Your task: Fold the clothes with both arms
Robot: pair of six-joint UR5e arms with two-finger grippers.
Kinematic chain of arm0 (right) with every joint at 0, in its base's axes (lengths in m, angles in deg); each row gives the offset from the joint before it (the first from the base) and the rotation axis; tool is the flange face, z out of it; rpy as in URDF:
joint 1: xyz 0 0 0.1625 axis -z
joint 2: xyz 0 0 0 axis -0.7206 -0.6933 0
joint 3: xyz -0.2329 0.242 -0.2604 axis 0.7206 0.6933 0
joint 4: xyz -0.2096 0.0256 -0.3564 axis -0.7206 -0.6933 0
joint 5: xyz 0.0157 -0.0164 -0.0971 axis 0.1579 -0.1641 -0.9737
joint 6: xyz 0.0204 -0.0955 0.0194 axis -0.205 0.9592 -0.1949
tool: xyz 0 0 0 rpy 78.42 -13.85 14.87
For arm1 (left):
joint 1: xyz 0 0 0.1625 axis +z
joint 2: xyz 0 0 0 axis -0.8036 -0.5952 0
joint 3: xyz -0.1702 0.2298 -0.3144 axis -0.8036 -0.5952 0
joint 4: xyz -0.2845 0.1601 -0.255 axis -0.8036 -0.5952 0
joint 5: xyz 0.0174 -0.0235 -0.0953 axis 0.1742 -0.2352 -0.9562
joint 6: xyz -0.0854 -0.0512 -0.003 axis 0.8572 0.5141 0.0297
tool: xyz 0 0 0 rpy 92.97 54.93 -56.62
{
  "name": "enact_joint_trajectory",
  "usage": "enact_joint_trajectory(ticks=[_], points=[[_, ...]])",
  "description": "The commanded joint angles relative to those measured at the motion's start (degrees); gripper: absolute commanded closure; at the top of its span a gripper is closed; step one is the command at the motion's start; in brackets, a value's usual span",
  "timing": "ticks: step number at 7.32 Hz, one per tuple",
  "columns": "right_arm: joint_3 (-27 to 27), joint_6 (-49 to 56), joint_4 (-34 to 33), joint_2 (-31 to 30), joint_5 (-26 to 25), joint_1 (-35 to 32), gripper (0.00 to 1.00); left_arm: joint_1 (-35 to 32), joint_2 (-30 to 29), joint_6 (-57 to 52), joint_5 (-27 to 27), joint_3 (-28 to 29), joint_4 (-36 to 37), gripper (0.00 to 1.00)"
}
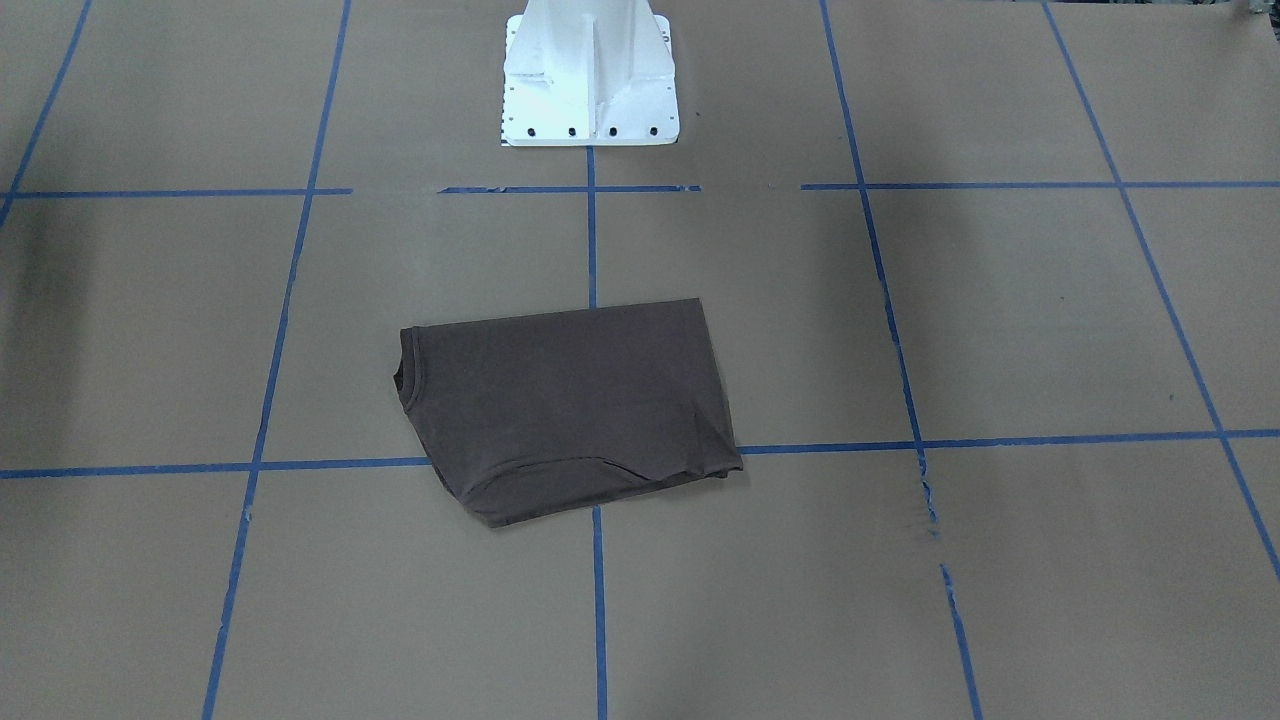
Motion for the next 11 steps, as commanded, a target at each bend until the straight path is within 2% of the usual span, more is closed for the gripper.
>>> enact_joint_trajectory(ticks=[1, 8, 11], points=[[-1.0, -0.1, 0.0, -0.2, -0.1, -0.1, 0.00, 0.0, 0.7, 0.0, -0.4, -0.4, 0.3, 0.00], [-2.1, -0.1, 0.2, 0.5, -0.1, 0.0, 0.00, 0.0, 0.7, -0.1, -0.3, -0.8, -0.4, 0.00], [-1.5, -0.3, 4.7, -0.3, 0.0, 0.0, 0.00, 0.0, 0.7, 0.0, -0.3, -1.3, -0.3, 0.00]])
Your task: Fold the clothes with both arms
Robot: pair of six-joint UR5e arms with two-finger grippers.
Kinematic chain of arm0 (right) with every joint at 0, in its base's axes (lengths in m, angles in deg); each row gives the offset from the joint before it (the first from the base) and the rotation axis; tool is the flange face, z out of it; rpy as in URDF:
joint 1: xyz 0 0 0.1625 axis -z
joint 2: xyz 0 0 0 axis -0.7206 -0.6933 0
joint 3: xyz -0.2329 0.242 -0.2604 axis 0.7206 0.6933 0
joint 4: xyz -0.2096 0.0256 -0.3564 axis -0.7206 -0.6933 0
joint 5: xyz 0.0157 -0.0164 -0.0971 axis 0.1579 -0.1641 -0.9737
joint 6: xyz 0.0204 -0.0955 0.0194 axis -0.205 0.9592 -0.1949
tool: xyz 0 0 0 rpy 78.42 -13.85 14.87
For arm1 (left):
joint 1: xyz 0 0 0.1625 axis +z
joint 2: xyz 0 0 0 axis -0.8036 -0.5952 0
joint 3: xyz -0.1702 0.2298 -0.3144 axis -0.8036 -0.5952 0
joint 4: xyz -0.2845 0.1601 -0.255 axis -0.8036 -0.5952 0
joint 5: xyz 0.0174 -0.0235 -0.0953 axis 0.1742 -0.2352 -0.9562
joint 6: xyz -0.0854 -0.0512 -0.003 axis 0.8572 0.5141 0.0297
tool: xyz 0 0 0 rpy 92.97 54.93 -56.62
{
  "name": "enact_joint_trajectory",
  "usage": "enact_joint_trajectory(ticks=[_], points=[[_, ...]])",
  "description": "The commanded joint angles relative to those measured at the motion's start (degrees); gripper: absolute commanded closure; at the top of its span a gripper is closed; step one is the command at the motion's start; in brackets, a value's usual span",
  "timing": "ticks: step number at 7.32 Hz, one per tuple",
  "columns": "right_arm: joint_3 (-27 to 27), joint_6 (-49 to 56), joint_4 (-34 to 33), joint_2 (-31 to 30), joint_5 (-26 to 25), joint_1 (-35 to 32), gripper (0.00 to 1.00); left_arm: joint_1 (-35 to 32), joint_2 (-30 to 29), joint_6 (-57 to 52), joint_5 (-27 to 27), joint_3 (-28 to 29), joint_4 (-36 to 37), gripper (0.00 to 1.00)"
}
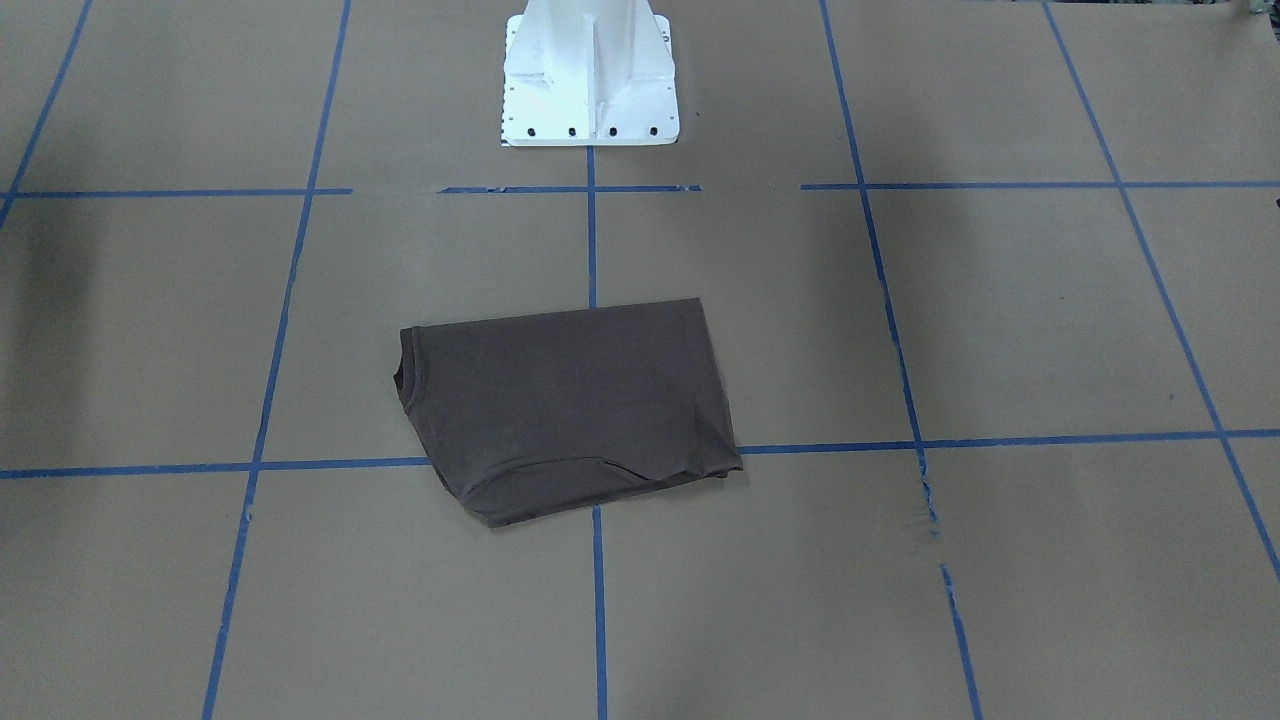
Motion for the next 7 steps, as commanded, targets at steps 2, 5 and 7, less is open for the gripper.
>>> enact_joint_trajectory(ticks=[2, 5, 7], points=[[0.1, 0.0, 1.6, -0.3, 0.1, 0.0, 0.00, 0.0, 0.0, 0.0, 0.3, -0.1, 0.0, 0.00], [-0.2, 0.0, 1.6, -0.2, 0.2, 0.0, 0.00, 0.0, 0.0, 0.0, 0.4, -0.1, 0.1, 0.00], [-0.2, 0.1, 1.6, -0.2, 0.2, 0.0, 0.00, 0.0, -0.1, 0.0, 0.7, -0.1, 0.0, 0.00]])
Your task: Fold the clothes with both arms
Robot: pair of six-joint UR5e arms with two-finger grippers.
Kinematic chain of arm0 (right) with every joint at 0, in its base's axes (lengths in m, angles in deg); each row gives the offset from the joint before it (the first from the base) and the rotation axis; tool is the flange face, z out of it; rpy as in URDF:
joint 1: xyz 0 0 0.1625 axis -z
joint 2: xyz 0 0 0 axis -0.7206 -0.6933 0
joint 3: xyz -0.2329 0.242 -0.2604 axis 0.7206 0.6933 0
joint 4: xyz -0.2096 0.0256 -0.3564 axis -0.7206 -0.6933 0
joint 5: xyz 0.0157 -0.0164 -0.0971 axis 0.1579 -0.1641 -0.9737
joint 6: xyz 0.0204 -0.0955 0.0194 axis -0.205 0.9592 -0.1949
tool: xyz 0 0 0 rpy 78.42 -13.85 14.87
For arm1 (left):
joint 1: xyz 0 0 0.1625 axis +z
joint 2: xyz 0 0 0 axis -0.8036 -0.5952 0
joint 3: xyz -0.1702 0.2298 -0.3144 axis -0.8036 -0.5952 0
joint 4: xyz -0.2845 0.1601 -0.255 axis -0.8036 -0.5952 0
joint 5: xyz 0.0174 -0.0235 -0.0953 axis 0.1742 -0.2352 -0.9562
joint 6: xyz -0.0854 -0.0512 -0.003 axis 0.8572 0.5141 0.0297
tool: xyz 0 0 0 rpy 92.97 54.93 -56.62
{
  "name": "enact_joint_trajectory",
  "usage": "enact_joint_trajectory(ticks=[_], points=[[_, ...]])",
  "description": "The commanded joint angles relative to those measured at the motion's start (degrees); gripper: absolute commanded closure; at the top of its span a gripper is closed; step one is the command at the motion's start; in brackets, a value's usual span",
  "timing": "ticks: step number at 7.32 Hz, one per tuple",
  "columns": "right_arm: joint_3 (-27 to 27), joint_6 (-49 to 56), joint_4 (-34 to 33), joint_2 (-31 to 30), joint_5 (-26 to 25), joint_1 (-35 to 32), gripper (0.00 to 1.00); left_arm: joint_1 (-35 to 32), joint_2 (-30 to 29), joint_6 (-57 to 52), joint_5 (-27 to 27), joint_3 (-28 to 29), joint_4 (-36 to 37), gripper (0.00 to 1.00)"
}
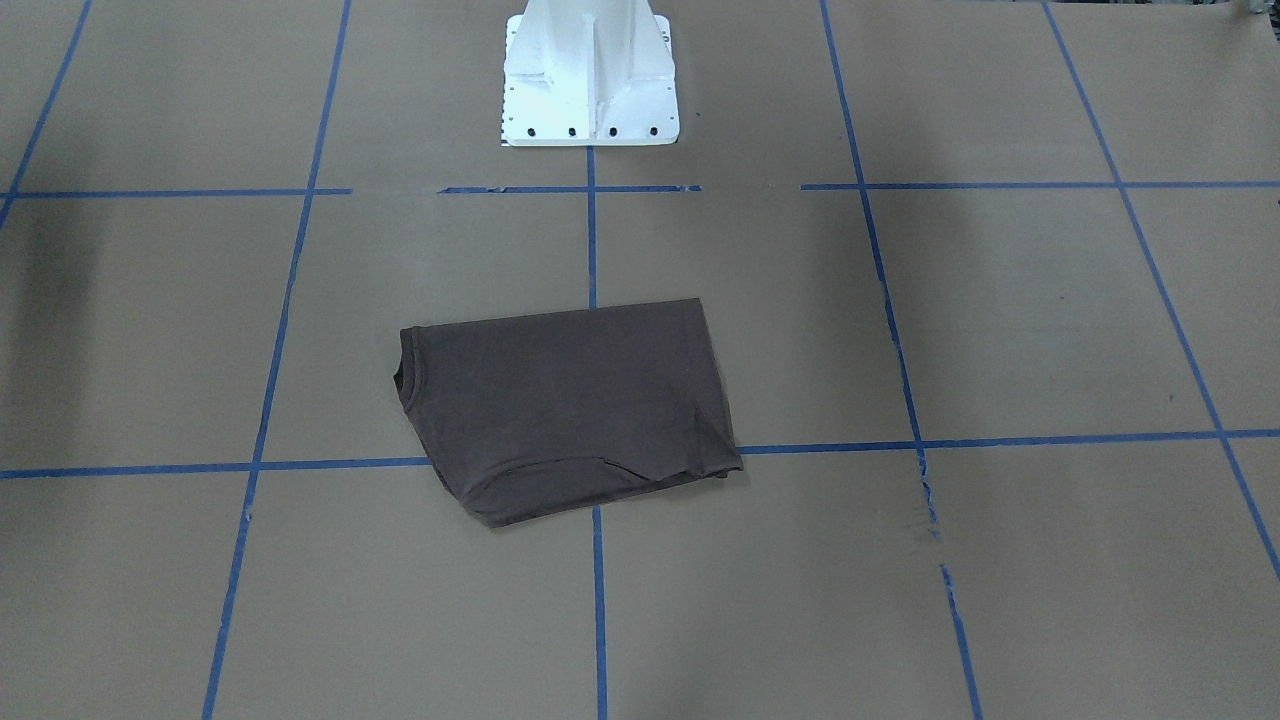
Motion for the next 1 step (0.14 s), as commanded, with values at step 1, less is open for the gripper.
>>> enact_joint_trajectory(ticks=[1], points=[[0.2, 0.0, 0.0, -0.2, -0.1, -0.1, 0.00, 0.0, -0.1, 0.0, 0.1, -0.2, 0.0, 0.00]])
